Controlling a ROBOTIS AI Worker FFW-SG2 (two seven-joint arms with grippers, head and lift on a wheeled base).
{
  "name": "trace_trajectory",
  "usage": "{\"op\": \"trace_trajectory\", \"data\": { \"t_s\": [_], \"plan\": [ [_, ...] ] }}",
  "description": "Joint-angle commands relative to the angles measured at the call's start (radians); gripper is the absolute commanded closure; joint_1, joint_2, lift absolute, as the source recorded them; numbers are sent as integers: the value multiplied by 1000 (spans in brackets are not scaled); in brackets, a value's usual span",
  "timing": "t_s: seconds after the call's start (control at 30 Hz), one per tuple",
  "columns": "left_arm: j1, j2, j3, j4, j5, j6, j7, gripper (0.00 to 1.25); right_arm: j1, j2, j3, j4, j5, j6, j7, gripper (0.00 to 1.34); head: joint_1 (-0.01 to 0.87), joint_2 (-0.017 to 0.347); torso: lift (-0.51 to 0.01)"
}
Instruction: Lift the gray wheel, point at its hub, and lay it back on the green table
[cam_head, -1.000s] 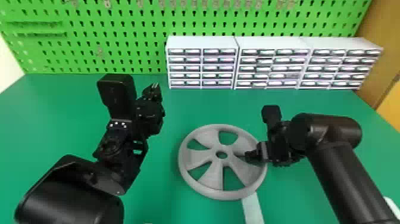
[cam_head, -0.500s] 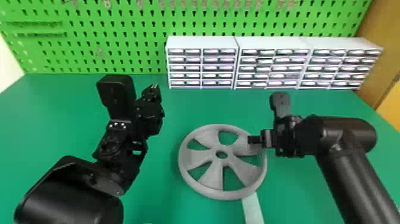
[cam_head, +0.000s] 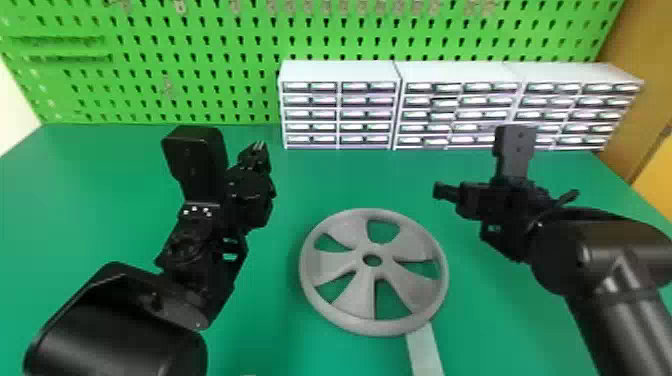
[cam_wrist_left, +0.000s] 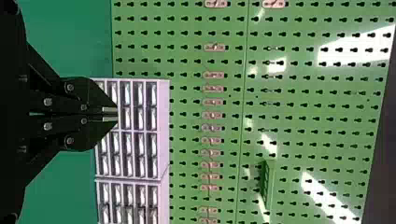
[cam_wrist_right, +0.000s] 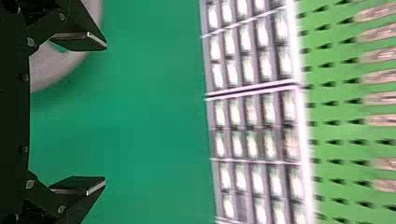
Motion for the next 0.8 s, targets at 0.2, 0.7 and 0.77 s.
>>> {"op": "trace_trajectory", "data": {
  "t_s": [0.2, 0.7, 0.77],
  "plan": [
    [0, 0, -1, 0, 0, 0, 0, 1227, 91, 25, -48, -89, 161, -272, 100, 266, 692, 48, -93],
    [2, -3, 2, 0, 2, 0, 0, 1227, 198, 20, -94, -117, 205, -601, 129, 266, 692, 48, -93],
    [2, -3, 5, 0, 2, 0, 0, 1227, 210, 20, -98, -129, 213, -607, 129, 266, 692, 48, -93]
  ]
}}
